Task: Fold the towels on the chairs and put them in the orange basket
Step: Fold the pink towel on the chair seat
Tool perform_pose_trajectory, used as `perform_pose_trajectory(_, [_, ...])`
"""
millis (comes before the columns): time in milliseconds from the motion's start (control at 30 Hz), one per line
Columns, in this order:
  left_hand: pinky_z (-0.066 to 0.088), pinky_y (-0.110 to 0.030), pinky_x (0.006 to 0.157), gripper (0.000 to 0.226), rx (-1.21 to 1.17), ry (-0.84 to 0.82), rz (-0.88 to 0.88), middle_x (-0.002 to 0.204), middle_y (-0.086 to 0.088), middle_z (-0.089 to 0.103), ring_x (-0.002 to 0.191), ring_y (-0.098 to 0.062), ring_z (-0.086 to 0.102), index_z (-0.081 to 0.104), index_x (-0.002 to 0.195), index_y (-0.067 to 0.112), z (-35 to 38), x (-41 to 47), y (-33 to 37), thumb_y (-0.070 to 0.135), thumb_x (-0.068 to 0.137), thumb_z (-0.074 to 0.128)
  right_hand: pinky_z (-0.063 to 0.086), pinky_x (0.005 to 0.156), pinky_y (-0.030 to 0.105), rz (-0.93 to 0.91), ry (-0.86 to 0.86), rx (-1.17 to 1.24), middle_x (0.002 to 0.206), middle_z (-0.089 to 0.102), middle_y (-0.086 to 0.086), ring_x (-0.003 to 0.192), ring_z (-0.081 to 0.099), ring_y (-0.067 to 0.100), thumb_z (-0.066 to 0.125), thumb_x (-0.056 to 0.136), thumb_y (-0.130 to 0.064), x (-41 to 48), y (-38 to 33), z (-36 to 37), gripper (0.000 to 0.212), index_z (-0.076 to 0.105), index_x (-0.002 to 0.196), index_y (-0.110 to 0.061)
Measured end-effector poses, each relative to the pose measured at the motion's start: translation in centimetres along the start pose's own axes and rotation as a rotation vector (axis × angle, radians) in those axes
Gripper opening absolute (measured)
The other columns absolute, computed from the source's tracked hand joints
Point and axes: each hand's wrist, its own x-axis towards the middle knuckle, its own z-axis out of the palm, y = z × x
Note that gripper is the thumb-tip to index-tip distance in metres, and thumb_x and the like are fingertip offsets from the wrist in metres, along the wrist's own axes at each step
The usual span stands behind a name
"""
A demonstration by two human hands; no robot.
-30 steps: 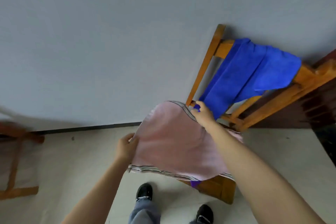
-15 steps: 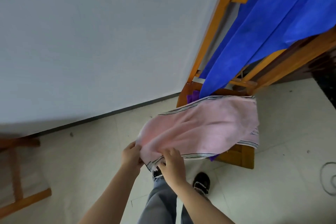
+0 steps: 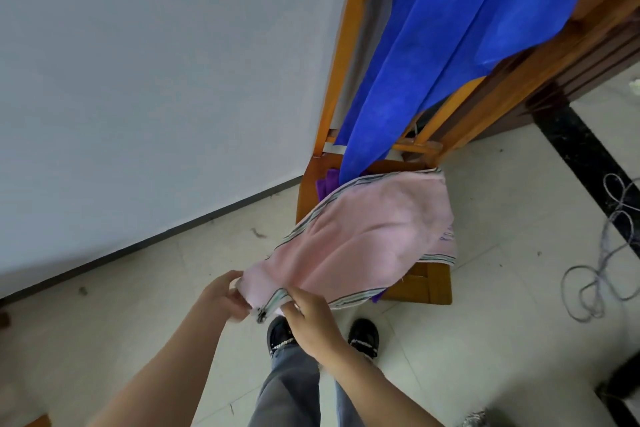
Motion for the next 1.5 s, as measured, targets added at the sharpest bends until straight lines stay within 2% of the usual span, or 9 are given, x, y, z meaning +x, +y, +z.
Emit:
perform_pose_trajectory(100, [0.050,-0.023,0.066,0.014,-0.091,0.008,0.077,0.096,-0.004,0.069,0.077,-0.020,0.065,0.056,0.082,0.009,2.3,0.0,0.9,0.021,0.089,0.053,0.039,0.063,0.030,-0.002,0.059,0.054,0.072,0.063,0.003,0.066,0.053,0.019,0.026,0.074,-0.051,0.0,0.2,-2.0,0.060,0.064,0.096,-0.010])
perform_pose_trajectory(200, [0.054,-0.024,0.069,0.025,-0.198,-0.028,0.385,0.139,-0.007,0.049,0.075,-0.016,0.059,0.058,0.110,0.017,6.4,-0.9,1.4,0.009,0.087,0.052,0.030,0.056,0.020,0.095,0.179,0.187,0.051,0.046,-0.015,0.053,0.040,0.004,0.034,0.079,-0.040,-0.4,0.9,-4.7,0.027,0.059,0.068,-0.043])
perform_pose_trajectory(467, [0.050,-0.025,0.074,0.055,0.228,-0.254,0.927,0.107,0.006,0.057,0.089,-0.010,0.058,0.035,0.140,0.021,20.0,-6.8,-4.9,0.003,0.091,0.051,0.042,0.064,0.008,0.304,0.562,0.560,0.101,0.057,0.002,0.081,0.055,0.013,0.041,0.097,-0.010,-1.2,6.5,-13.4,0.024,0.057,0.112,-0.019])
perform_pose_trajectory(667, [0.052,-0.036,0.086,0.058,0.409,-0.196,0.980,0.111,0.002,0.057,0.097,-0.021,0.059,0.034,0.143,0.026,28.7,-5.9,-10.7,0.008,0.091,0.053,0.041,0.073,0.018,0.311,0.681,0.513,0.097,0.055,-0.005,0.097,0.053,0.023,0.044,0.090,-0.005,-1.6,12.6,-19.7,0.028,0.056,0.115,-0.006])
perform_pose_trajectory(800, [0.049,-0.030,0.074,0.057,0.518,-0.215,1.022,0.090,0.003,0.061,0.084,-0.019,0.057,0.033,0.143,0.022,34.9,-3.4,-14.5,0.005,0.092,0.051,0.047,0.088,0.041,0.371,0.688,0.517,0.104,0.057,0.007,0.101,0.057,0.031,0.041,0.085,-0.011,-1.3,17.6,-23.5,0.025,0.049,0.096,-0.031])
perform_pose_trajectory(900, [0.048,-0.032,0.071,0.059,0.765,-0.208,0.955,0.085,0.000,0.062,0.082,-0.025,0.057,0.029,0.144,0.023,39.1,0.0,-16.4,0.008,0.091,0.052,0.046,0.096,0.042,0.502,0.638,0.597,0.108,0.053,0.003,0.108,0.055,0.029,0.039,0.087,0.002,-0.5,21.9,-26.0,0.033,0.047,0.110,-0.020])
perform_pose_trajectory(1133, [0.042,-0.029,0.080,0.049,1.324,0.119,1.002,0.127,-0.016,0.055,0.110,-0.031,0.056,0.042,0.137,0.012,39.5,7.0,-16.5,0.016,0.091,0.056,0.043,0.086,0.033,0.818,0.385,0.642,0.129,0.050,0.013,0.115,0.052,0.029,0.053,0.091,-0.027,1.4,30.7,-26.8,0.055,0.035,0.138,-0.007])
perform_pose_trajectory(1267, [0.043,-0.032,0.089,0.044,1.544,0.273,1.121,0.133,-0.015,0.051,0.115,-0.029,0.053,0.046,0.134,0.012,39.5,8.4,-14.2,0.014,0.091,0.055,0.043,0.078,0.032,0.871,0.361,0.678,0.103,0.050,0.006,0.094,0.052,0.021,0.052,0.087,-0.030,2.6,33.3,-26.2,0.050,0.044,0.130,-0.005])
perform_pose_trajectory(1500, [0.041,-0.048,0.103,0.048,1.815,0.423,1.254,0.135,-0.015,0.051,0.125,-0.032,0.045,0.044,0.135,0.009,44.4,12.0,-9.0,0.019,0.090,0.056,0.039,0.103,0.040,0.874,0.486,0.731,0.144,0.039,0.016,0.129,0.041,0.032,0.052,0.093,-0.022,5.6,34.1,-28.3,0.056,0.030,0.142,-0.005])
